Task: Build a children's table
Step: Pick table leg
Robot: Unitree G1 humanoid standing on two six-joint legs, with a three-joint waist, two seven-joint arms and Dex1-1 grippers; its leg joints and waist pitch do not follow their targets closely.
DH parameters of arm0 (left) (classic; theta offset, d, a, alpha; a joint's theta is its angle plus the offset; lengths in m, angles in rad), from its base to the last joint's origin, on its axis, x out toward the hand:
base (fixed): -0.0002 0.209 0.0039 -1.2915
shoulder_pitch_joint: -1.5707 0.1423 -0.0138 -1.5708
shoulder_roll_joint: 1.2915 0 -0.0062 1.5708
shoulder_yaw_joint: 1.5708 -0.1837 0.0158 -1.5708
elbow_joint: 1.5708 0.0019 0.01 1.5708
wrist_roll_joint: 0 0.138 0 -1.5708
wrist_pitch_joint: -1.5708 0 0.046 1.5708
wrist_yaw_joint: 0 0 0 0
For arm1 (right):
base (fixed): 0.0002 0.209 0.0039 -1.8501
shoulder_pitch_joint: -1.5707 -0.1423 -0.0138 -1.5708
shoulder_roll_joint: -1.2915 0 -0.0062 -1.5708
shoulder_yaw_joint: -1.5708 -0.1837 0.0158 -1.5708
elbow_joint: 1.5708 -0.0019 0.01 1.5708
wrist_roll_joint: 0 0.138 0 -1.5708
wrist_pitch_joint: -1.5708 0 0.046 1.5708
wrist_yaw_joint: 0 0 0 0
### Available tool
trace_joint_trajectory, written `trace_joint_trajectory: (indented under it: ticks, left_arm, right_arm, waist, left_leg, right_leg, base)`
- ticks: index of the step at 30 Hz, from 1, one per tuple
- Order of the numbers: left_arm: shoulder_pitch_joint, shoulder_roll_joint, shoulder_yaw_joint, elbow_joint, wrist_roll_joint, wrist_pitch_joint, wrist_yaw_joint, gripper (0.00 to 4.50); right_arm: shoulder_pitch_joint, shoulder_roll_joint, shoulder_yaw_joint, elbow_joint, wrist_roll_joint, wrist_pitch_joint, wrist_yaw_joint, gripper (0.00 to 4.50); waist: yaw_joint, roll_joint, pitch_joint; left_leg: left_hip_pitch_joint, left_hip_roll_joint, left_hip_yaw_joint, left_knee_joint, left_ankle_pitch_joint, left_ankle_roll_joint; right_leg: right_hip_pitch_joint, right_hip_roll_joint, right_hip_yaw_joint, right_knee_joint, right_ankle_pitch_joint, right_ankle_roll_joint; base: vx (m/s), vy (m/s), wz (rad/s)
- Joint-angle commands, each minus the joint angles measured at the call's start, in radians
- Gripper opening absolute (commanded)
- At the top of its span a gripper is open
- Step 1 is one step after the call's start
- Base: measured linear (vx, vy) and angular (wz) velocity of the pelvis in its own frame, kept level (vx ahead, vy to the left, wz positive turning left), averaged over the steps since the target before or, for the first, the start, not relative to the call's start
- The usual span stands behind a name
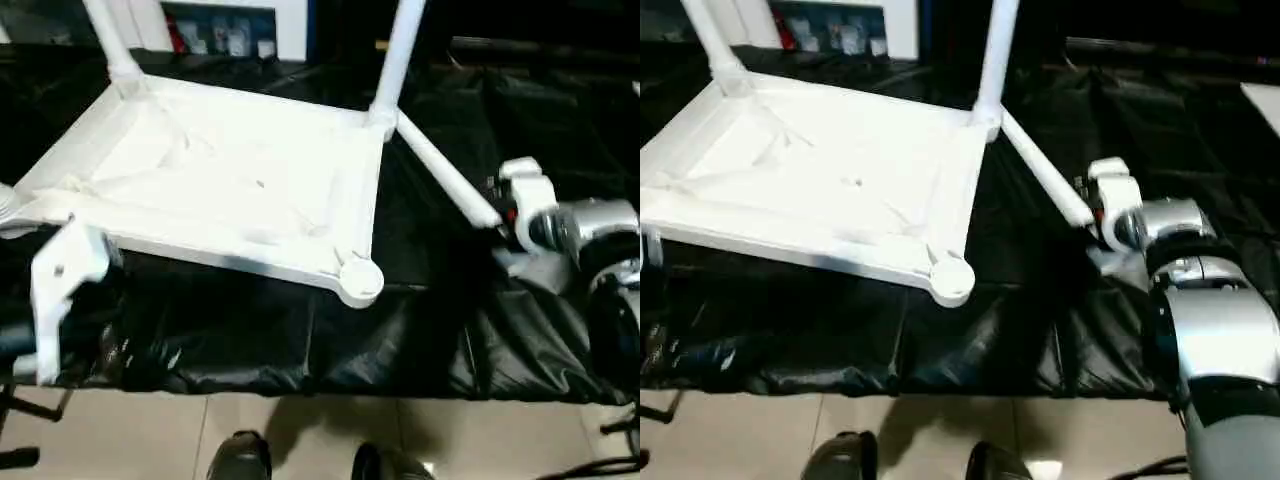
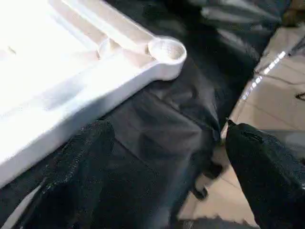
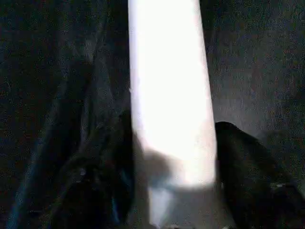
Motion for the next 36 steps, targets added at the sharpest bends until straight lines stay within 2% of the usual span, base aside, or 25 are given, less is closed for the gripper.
trace_joint_trajectory:
  ticks: [1, 3, 4, 5, 9, 12, 14, 15, 16, 17, 18, 19, 20, 21, 22, 24, 25, 26, 27, 29, 30, 31, 32, 33, 36]
  left_arm:
    - [-0.016, -0.006, -0.031, 0.004, 0.004, -0.011, 0.014, 4.20]
    - [-0.027, -0.010, -0.046, 0.010, 0.004, -0.017, 0.020, 4.20]
    - [-0.045, -0.019, -0.074, 0.022, 0.016, -0.032, 0.028, 4.20]
    - [-0.062, -0.031, -0.101, 0.034, 0.027, -0.045, 0.036, 4.20]
    - [-0.102, -0.063, -0.167, 0.066, 0.056, -0.076, 0.048, 4.20]
    - [-0.184, -0.135, -0.282, 0.152, 0.117, -0.133, 0.067, 4.20]
    - [-0.240, -0.189, -0.357, 0.233, 0.179, -0.193, 0.092, 4.20]
    - [-0.245, -0.194, -0.362, 0.240, 0.185, -0.199, 0.095, 4.20]
    - [-0.273, -0.223, -0.394, 0.285, 0.226, -0.231, 0.126, 4.20]
    - [-0.299, -0.247, -0.419, 0.323, 0.259, -0.256, 0.152, 4.20]
    - [-0.312, -0.264, -0.429, 0.344, 0.274, -0.267, 0.174, 4.20]
    - [-0.324, -0.279, -0.438, 0.364, 0.285, -0.277, 0.189, 4.20]
    - [-0.340, -0.309, -0.444, 0.386, 0.303, -0.287, 0.232, 4.20]
    - [-0.368, -0.364, -0.452, 0.425, 0.324, -0.303, 0.289, 4.20]
    - [-0.371, -0.377, -0.449, 0.429, 0.322, -0.302, 0.301, 4.20]
    - [-0.404, -0.472, -0.440, 0.470, 0.305, -0.315, 0.357, 4.20]
    - [-0.404, -0.472, -0.440, 0.470, 0.305, -0.315, 0.357, 4.20]
    - [-0.416, -0.492, -0.442, 0.488, 0.304, -0.325, 0.363, 4.20]
    - [-0.446, -0.543, -0.449, 0.538, 0.320, -0.355, 0.398, 4.20]
    - [-0.464, -0.575, -0.450, 0.564, 0.316, -0.358, 0.414, 4.20]
    - [-0.496, -0.625, -0.449, 0.604, 0.304, -0.355, 0.430, 4.35]
    - [-0.517, -0.651, -0.444, 0.617, 0.281, -0.344, 0.425, 4.44]
    - [-0.517, -0.651, -0.444, 0.617, 0.281, -0.344, 0.425, 4.50]
    - [-0.531, -0.667, -0.441, 0.624, 0.267, -0.336, 0.420, 4.50]
    - [-0.594, -0.729, -0.422, 0.651, 0.189, -0.287, 0.402, 4.50]
  right_arm:
    - [0.038, -0.004, 0.014, 0.034, -0.020, 0.024, 0.002, 2.68]
    - [0.040, -0.006, 0.012, 0.033, -0.020, 0.020, -0.006, 2.49]
    - [0.042, -0.006, 0.000, 0.032, -0.012, 0.014, -0.022, 2.37]
    - [0.044, -0.005, -0.018, 0.031, 0.001, 0.008, -0.043, 2.37]
    - [0.046, -0.006, -0.081, 0.027, 0.050, -0.007, -0.103, 2.05]
    - [0.048, -0.017, -0.204, 0.018, 0.157, -0.043, -0.169, 1.95]
    - [0.052, -0.023, -0.279, 0.008, 0.229, -0.086, -0.188, 1.94]
    - [0.053, -0.023, -0.286, 0.007, 0.235, -0.092, -0.189, 1.94]
    - [0.059, -0.020, -0.319, -0.002, 0.267, -0.135, -0.202, 1.93]
    - [0.065, -0.017, -0.347, -0.008, 0.292, -0.173, -0.214, 1.93]
    - [0.070, -0.011, -0.371, -0.016, 0.311, -0.209, -0.221, 1.93]
    - [0.074, -0.007, -0.387, -0.020, 0.322, -0.234, -0.226, 1.93]
    - [0.085, 0.001, -0.414, -0.035, 0.348, -0.284, -0.226, 1.93]
    - [0.099, 0.011, -0.452, -0.056, 0.386, -0.345, -0.224, 1.93]
    - [0.103, 0.014, -0.463, -0.064, 0.396, -0.352, -0.225, 1.93]
    - [0.135, 0.039, -0.537, -0.145, 0.476, -0.383, -0.181, 1.93]
    - [0.135, 0.039, -0.537, -0.145, 0.476, -0.383, -0.181, 1.93]
    - [0.142, 0.044, -0.552, -0.164, 0.494, -0.384, -0.163, 1.93]
    - [0.203, 0.085, -0.570, -0.316, 0.560, -0.351, -0.059, 1.93]
    - [0.274, 0.124, -0.562, -0.484, 0.625, -0.280, 0.001, 1.93]
    - [0.421, 0.184, -0.512, -0.802, 0.751, -0.137, 0.088, 1.93]
    - [0.477, 0.199, -0.486, -0.913, 0.802, -0.080, 0.111, 1.93]
    - [0.477, 0.199, -0.486, -0.913, 0.802, -0.080, 0.111, 1.93]
    - [0.505, 0.205, -0.471, -0.966, 0.829, -0.051, 0.121, 1.93]
    - [0.631, 0.207, -0.381, -1.162, 0.962, 0.099, 0.169, 1.92]
  waist:
    - [0.003, 0.024, -0.094]
    - [0.003, 0.021, -0.096]
    - [0.007, 0.012, -0.109]
    - [0.010, 0.016, -0.113]
    - [0.021, 0.013, -0.124]
    - [0.025, 0.006, -0.124]
    - [0.029, 0.013, -0.125]
    - [0.028, 0.010, -0.125]
    - [0.028, 0.020, -0.129]
    - [0.025, 0.021, -0.129]
    - [0.025, 0.017, -0.131]
    - [0.022, 0.025, -0.135]
    - [0.018, 0.022, -0.137]
    - [0.017, 0.028, -0.137]
    - [0.013, 0.030, -0.140]
    - [0.010, 0.042, -0.145]
    - [0.012, 0.035, -0.152]
    - [0.007, 0.034, -0.154]
    - [0.005, 0.048, -0.153]
    - [0.008, 0.040, -0.161]
    - [0.005, 0.045, -0.160]
    - [0.010, 0.050, -0.157]
    - [0.013, 0.048, -0.165]
    - [0.006, 0.042, -0.165]
    - [0.005, 0.045, -0.160]
  left_leg:
    - [0.029, 0.042, -0.017, -0.070, -0.175, -0.033]
    - [0.026, 0.042, -0.017, -0.069, -0.186, -0.037]
    - [0.028, 0.043, -0.017, -0.066, -0.182, -0.038]
    - [0.028, 0.043, -0.018, -0.064, -0.186, -0.043]
    - [0.030, 0.040, -0.017, -0.060, -0.208, -0.053]
    - [0.032, 0.037, -0.016, -0.060, -0.247, -0.060]
    - [0.035, 0.036, -0.020, -0.059, -0.299, -0.070]
    - [0.035, 0.036, -0.020, -0.059, -0.309, -0.071]
    - [0.031, 0.036, -0.025, -0.058, -0.305, -0.077]
    - [0.037, 0.034, -0.022, -0.057, -0.320, -0.074]
    - [0.038, 0.033, -0.023, -0.056, -0.319, -0.075]
    - [0.031, 0.032, -0.026, -0.056, -0.303, -0.074]
    - [0.029, 0.031, -0.025, -0.054, -0.290, -0.070]
    - [0.029, 0.030, -0.024, -0.053, -0.289, -0.066]
    - [0.029, 0.030, -0.024, -0.051, -0.282, -0.059]
    - [0.026, 0.024, -0.021, -0.045, -0.263, -0.035]
    - [0.023, 0.025, -0.022, -0.043, -0.231, -0.020]
    - [0.016, 0.022, -0.022, -0.042, -0.204, -0.004]
    - [0.018, 0.020, -0.021, -0.039, -0.205, 0.003]
    - [0.016, 0.023, -0.021, -0.038, -0.160, 0.044]
    - [0.016, 0.023, -0.022, -0.039, -0.155, 0.051]
    - [0.020, 0.024, -0.021, -0.041, -0.162, 0.068]
    - [0.021, 0.030, -0.026, -0.042, -0.153, 0.066]
    - [0.012, 0.025, -0.026, -0.044, -0.140, 0.062]
    - [0.023, 0.024, -0.021, -0.042, -0.184, 0.037]
  right_leg:
    - [0.060, -0.054, 0.056, -0.042, -0.104, -0.301]
    - [0.062, -0.056, 0.057, -0.042, -0.112, -0.299]
    - [0.067, -0.059, 0.056, -0.041, -0.128, -0.294]
    - [0.066, -0.061, 0.056, -0.042, -0.143, -0.288]
    - [0.064, -0.060, 0.058, -0.042, -0.181, -0.264]
    - [0.059, -0.058, 0.060, -0.051, -0.255, -0.225]
    - [0.053, -0.059, 0.060, -0.057, -0.330, -0.189]
    - [0.052, -0.059, 0.061, -0.058, -0.343, -0.180]
    - [0.057, -0.061, 0.059, -0.052, -0.346, -0.176]
    - [0.050, -0.058, 0.059, -0.063, -0.356, -0.161]
    - [0.051, -0.058, 0.058, -0.062, -0.352, -0.160]
    - [0.058, -0.059, 0.057, -0.058, -0.333, -0.163]
    - [0.058, -0.056, 0.055, -0.056, -0.309, -0.173]
    - [0.058, -0.054, 0.055, -0.056, -0.296, -0.174]
    - [0.060, -0.053, 0.054, -0.055, -0.267, -0.183]
    - [0.064, -0.048, 0.054, -0.055, -0.235, -0.194]
    - [0.068, -0.049, 0.052, -0.050, -0.210, -0.202]
    - [0.070, -0.045, 0.049, -0.048, -0.191, -0.211]
    - [0.068, -0.043, 0.050, -0.050, -0.192, -0.212]
    - [0.075, -0.040, 0.049, -0.048, -0.149, -0.179]
    - [0.073, -0.038, 0.048, -0.049, -0.151, -0.185]
    - [0.073, -0.038, 0.049, -0.061, -0.173, -0.162]
    - [0.071, -0.041, 0.046, -0.055, -0.176, -0.165]
    - [0.076, -0.038, 0.043, -0.056, -0.179, -0.170]
    - [0.066, -0.043, 0.045, -0.073, -0.293, -0.159]
  base:
    - [0.000, 0.000, 0.00]
    - [0.000, 0.000, 0.00]
    - [0.000, 0.000, 0.00]
    - [0.000, 0.000, 0.00]
    - [0.000, 0.000, 0.00]
    - [0.000, 0.000, 0.00]
    - [0.000, 0.000, 0.00]
    - [0.000, 0.000, 0.00]
    - [0.000, 0.000, 0.00]
    - [0.000, 0.000, 0.00]
    - [0.000, 0.000, 0.00]
    - [0.000, 0.000, 0.00]
    - [0.000, 0.000, 0.00]
    - [0.000, 0.000, 0.00]
    - [0.000, 0.000, 0.00]
    - [0.000, 0.000, 0.00]
    - [0.000, 0.000, 0.00]
    - [0.000, 0.000, 0.00]
    - [0.000, 0.000, 0.00]
    - [0.000, 0.000, 0.00]
    - [0.000, 0.000, 0.00]
    - [0.000, 0.000, 0.00]
    - [0.000, 0.000, 0.00]
    - [0.000, 0.000, 0.00]
    - [0.000, 0.000, 0.00]
